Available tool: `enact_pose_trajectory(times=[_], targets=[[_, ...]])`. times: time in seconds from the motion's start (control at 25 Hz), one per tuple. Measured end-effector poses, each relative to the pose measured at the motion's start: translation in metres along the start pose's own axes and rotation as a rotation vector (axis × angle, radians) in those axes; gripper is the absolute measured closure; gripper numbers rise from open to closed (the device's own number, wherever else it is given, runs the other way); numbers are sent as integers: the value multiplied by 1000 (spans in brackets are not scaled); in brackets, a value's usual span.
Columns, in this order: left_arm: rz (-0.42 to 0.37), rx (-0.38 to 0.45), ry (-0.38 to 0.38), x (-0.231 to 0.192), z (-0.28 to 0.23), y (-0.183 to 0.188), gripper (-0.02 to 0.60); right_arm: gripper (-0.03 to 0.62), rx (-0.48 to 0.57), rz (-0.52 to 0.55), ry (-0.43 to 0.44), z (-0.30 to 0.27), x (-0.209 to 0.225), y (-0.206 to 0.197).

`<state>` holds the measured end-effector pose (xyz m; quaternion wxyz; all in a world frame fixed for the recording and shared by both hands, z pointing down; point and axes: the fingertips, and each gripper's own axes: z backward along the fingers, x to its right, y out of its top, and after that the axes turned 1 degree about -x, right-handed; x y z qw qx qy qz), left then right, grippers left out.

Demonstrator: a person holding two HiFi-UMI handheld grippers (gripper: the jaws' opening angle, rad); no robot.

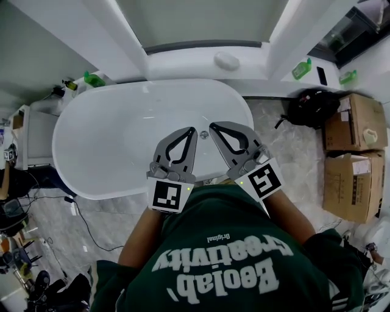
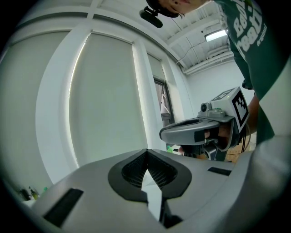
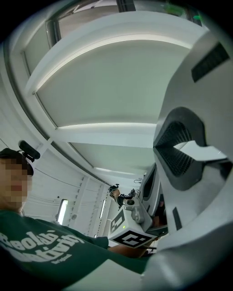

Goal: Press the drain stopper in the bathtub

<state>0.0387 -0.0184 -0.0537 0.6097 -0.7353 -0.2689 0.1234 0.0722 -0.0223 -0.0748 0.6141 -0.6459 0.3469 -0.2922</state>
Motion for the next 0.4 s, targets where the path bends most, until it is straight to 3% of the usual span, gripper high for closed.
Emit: enact_pose_trajectory(times=[0.4], targets=[[-56, -9, -1, 10, -3, -3, 577, 585, 10, 11, -9, 10, 2, 3]])
